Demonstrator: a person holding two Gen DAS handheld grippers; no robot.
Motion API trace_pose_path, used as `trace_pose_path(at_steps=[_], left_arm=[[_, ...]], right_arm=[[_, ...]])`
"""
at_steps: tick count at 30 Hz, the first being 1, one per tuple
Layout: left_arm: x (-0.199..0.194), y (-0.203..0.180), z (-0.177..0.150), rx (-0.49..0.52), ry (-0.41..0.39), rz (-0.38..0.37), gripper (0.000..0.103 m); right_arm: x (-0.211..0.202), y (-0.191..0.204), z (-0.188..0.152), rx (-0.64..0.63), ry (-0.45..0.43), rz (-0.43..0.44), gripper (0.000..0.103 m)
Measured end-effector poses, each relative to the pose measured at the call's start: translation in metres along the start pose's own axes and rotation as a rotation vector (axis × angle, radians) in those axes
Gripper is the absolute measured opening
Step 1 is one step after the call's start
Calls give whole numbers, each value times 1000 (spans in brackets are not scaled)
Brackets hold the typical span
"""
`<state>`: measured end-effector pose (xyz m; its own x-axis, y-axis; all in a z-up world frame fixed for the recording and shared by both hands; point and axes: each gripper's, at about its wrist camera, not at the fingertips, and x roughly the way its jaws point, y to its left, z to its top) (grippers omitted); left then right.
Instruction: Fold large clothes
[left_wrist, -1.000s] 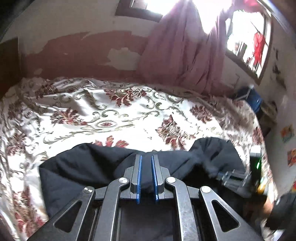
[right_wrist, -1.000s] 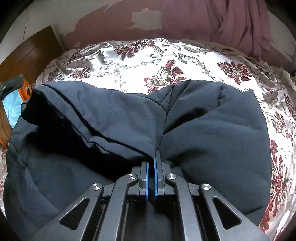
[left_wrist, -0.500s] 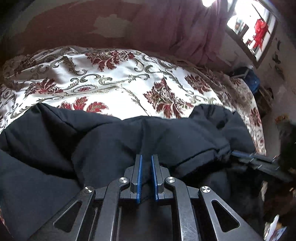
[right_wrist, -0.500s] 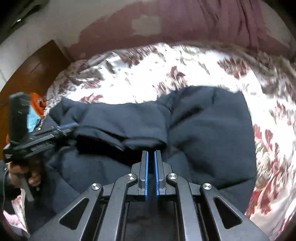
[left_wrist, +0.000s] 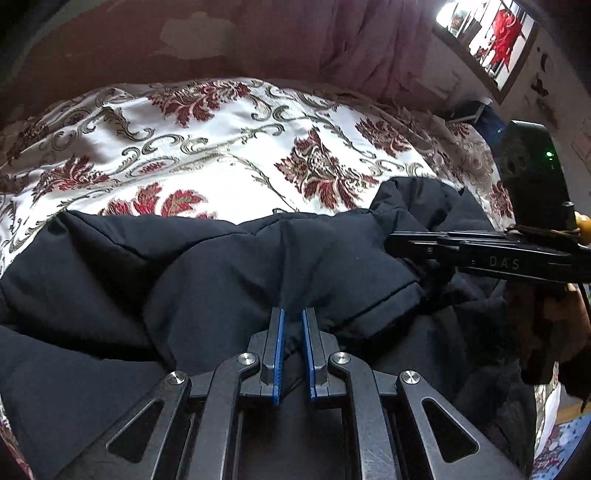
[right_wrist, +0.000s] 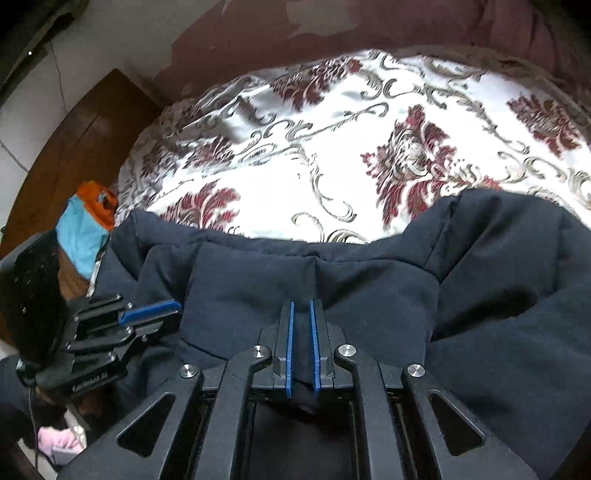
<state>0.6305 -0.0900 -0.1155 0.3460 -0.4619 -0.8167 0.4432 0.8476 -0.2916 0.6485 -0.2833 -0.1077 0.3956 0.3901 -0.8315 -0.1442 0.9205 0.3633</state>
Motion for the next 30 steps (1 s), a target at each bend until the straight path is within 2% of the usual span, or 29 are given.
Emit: trace_pose_path(at_steps=[4, 7, 11, 16, 21, 30], left_arm=[[8, 5, -2, 24, 58, -4, 8], [16, 9, -1, 30, 111, 13, 4], [29, 5, 2, 78, 177, 58, 4], [41, 5, 1, 67, 191, 89, 4], [45, 1, -8, 101, 141, 119, 4], [50, 5, -8, 92, 128, 99, 4]], right_arm=[[9, -11, -7, 13, 80, 64, 11], [23, -12, -11, -29, 171, 43, 11], [40, -19, -10, 14, 224, 21, 4], [59, -16, -15, 18, 207, -39, 3], [66, 3, -24, -72, 154, -139, 3], [71, 0, -20, -63, 170, -138, 3]])
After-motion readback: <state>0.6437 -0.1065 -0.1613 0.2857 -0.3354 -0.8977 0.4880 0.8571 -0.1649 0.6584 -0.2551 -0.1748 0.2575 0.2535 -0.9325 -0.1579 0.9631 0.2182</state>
